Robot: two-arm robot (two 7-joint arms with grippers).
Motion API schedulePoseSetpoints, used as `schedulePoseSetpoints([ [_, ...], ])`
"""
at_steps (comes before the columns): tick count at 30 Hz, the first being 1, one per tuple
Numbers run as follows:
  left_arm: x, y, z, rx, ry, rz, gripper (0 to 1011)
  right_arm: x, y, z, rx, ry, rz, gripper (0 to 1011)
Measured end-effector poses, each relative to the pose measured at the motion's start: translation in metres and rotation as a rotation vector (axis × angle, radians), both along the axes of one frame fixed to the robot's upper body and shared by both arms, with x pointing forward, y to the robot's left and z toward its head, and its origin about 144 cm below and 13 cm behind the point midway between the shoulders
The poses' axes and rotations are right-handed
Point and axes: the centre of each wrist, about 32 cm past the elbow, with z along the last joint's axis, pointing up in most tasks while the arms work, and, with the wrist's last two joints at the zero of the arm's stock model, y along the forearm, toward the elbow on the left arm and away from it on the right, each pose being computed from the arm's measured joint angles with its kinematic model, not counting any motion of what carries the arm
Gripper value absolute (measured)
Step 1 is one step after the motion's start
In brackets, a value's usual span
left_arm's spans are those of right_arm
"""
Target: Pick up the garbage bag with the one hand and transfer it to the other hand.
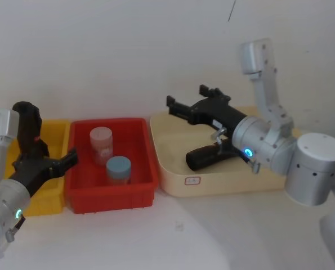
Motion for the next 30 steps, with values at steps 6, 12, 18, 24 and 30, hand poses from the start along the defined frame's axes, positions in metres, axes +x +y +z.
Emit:
schedulePoseSetpoints([
  [6, 0.0, 0.0, 0.0, 0.0, 0.0, 0.002, 1001, 0.004, 0.011, -0.005, -0.054, -0.016, 0.044, 1001],
  [12, 0.0, 0.0, -0.001, 0.0, 0.0, 0.004, 1001, 0.006, 0.019, -0.009, -0.091, -0.021, 0.078, 1001],
  [18, 0.0, 0.001, -0.001, -0.001, 0.001, 0.005, 1001, 0.008, 0.027, -0.01, -0.118, -0.003, 0.111, 1001],
  [24, -0.001, 0.001, -0.001, -0.001, 0.001, 0.006, 1001, 0.009, 0.032, -0.008, -0.124, 0.044, 0.128, 1001],
  [30, -0.001, 0.001, -0.001, -0.001, 0.002, 0.006, 1001, 0.011, 0.038, -0.005, -0.116, 0.108, 0.138, 1001],
])
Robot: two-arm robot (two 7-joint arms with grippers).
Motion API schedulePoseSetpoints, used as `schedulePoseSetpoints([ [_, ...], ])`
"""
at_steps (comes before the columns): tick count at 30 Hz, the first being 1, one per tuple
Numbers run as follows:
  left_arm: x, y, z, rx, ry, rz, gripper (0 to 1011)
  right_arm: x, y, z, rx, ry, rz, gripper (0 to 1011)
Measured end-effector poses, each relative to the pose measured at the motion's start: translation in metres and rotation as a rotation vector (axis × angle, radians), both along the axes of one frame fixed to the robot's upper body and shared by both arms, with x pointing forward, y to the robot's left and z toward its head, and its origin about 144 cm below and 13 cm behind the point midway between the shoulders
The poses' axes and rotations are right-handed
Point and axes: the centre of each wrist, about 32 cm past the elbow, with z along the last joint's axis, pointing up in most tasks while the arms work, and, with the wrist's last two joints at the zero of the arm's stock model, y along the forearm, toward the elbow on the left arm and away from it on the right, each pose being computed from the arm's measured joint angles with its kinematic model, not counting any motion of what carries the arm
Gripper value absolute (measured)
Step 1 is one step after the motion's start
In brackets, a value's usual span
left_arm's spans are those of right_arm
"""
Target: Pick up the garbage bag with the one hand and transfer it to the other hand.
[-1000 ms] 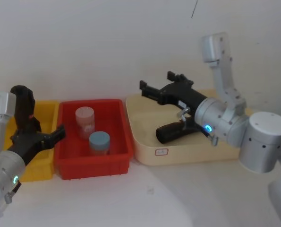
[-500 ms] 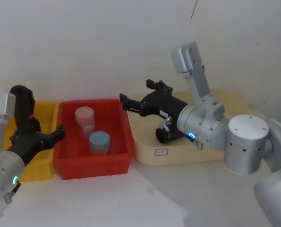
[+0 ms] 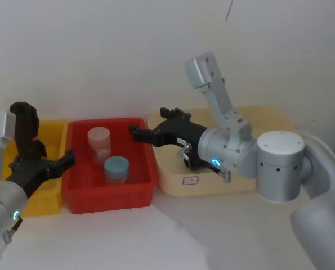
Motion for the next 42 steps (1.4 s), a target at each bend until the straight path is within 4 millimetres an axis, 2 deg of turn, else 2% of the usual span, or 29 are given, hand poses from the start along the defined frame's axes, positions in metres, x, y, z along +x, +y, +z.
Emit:
schedulePoseSetpoints([
  [13, 0.0, 0.0, 0.0, 0.0, 0.0, 0.0, 1001, 0.006, 0.019, 0.002, -0.024, 0.118, 0.011, 1001],
  [32, 0.0, 0.0, 0.0, 0.0, 0.0, 0.0, 1001, 0.016, 0.043, -0.011, -0.088, 0.146, 0.03, 1001],
  [42, 0.0, 0.0, 0.0, 0.0, 0.0, 0.0, 1001, 0.02, 0.049, -0.019, -0.131, 0.141, 0.05, 1001],
])
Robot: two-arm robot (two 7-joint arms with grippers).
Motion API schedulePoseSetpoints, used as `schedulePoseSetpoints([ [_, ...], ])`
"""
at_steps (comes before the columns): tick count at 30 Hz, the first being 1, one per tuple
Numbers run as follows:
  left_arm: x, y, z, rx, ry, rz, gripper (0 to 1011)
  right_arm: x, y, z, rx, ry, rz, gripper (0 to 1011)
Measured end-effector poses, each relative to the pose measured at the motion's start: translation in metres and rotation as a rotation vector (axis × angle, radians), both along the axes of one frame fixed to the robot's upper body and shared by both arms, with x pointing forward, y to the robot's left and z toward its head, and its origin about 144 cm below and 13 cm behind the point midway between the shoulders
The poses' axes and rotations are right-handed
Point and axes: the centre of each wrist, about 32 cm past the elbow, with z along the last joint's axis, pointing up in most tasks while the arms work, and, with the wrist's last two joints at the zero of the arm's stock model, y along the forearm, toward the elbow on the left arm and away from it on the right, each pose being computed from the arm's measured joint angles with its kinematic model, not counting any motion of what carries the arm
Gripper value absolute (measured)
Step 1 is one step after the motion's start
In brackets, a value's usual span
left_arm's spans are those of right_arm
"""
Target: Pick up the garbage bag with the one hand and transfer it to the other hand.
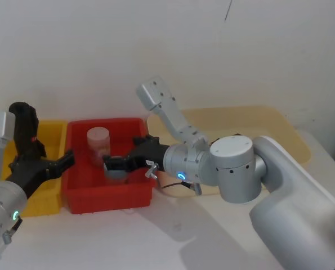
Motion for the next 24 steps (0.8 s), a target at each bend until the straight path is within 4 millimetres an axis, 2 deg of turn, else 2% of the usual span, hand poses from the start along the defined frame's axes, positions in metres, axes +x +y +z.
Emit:
schedulePoseSetpoints([
  [24, 0.0, 0.0, 0.0, 0.0, 0.0, 0.0, 1000, 0.007, 0.006, -0.013, -0.088, -0.037, 0.059, 1001],
])
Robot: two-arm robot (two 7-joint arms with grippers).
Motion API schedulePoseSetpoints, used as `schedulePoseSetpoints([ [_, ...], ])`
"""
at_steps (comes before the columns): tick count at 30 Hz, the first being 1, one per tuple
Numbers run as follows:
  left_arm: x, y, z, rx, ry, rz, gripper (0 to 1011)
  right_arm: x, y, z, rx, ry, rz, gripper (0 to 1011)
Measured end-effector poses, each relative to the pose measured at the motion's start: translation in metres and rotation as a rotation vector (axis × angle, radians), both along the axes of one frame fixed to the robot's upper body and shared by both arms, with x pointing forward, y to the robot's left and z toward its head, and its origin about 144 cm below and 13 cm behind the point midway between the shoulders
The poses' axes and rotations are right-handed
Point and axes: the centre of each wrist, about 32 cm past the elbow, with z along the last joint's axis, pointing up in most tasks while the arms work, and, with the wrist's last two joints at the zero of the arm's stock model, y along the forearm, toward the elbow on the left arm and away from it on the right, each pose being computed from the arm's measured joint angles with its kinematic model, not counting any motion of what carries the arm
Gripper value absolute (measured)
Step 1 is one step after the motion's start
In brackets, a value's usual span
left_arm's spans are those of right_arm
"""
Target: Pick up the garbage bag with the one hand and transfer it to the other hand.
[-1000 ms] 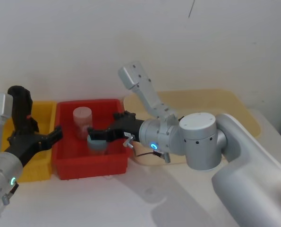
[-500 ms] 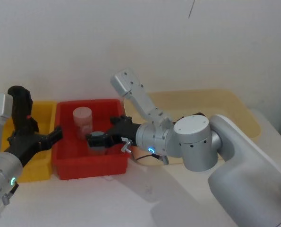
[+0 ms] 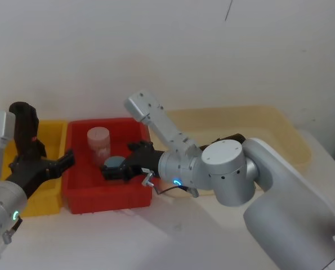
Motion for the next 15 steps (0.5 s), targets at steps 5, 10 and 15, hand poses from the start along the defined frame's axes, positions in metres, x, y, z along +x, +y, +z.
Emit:
schedulePoseSetpoints([
  [5, 0.0, 0.0, 0.0, 0.0, 0.0, 0.0, 1001, 0.001, 0.0018, -0.0019, -0.007, -0.002, 0.004, 1001],
  [10, 0.0, 0.0, 0.0, 0.0, 0.0, 0.0, 1001, 0.0023, 0.0038, -0.0049, -0.015, -0.005, 0.006, 1001],
  [15, 0.0, 0.0, 0.0, 0.0, 0.0, 0.0, 1000, 0.0042, 0.0049, -0.0079, -0.023, -0.006, 0.004, 1001],
])
